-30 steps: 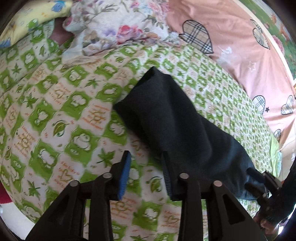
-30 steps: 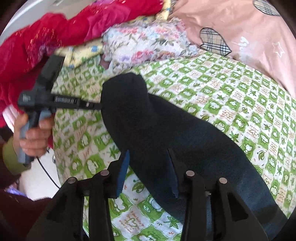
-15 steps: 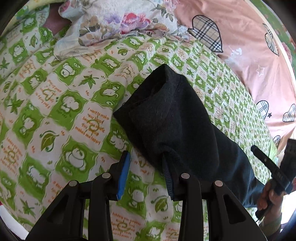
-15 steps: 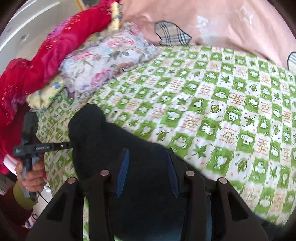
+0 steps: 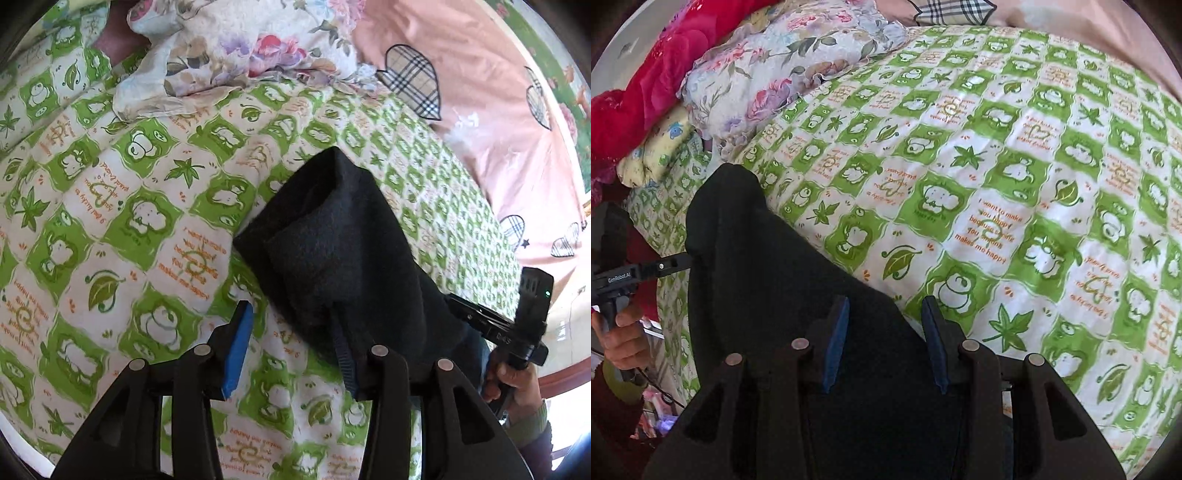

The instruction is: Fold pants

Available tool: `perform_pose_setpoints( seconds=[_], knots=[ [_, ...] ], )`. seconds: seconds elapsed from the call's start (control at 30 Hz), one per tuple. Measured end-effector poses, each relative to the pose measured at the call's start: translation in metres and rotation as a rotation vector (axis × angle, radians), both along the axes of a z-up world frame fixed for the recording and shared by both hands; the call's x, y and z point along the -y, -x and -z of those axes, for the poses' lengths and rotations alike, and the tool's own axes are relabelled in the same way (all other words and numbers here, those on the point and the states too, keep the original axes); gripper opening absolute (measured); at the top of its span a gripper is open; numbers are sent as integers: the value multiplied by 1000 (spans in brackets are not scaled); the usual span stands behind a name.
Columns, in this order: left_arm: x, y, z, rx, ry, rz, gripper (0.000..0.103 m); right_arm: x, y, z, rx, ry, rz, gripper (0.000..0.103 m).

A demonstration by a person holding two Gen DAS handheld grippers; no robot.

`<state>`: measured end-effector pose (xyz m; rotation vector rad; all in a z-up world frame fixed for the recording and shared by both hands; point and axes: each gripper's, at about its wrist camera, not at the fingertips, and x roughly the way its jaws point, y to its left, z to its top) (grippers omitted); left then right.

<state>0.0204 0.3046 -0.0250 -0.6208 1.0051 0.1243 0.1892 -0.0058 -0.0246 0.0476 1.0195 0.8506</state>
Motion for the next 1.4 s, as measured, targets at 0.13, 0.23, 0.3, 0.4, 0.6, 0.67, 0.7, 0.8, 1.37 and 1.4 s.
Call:
perform_pose_setpoints(
  seconds=[0.13,0.23,0.3,0.4,0.6,0.67,0.7,0.8,1.37,1.4],
  knots=[
    [2,-15,10,-36,-2,-10,44,-7,1,-2,0,23,-25,41],
    [4,-23,15,-39,-19,-10,44,-13,1,-2,-4,39,-60,35],
    [6,-29,16,-33,-26,-12,44,-16,0,-2,-17,34,-85,22],
    [9,-37,16,-25,-48,-13,44,-21,3,-9,28,71,-108,12],
    [9,-35,12,47,-22,-5,22,14,3,-24,35,-128,59,10],
    [9,-28,4,89,-5,-12,18,14,11,-21,31,-138,78,10],
    [9,-23,-3,116,1,-8,18,15,15,-21,32,-162,88,10],
    [12,0,-33,193,16,8,17,25,24,-28,34,-264,103,10],
    [10,25,-28,178,-185,1,17,-20,18,-9,194,-89,131,9],
    [11,20,-22,164,-216,5,18,-21,17,-7,203,-74,134,9]
  ],
)
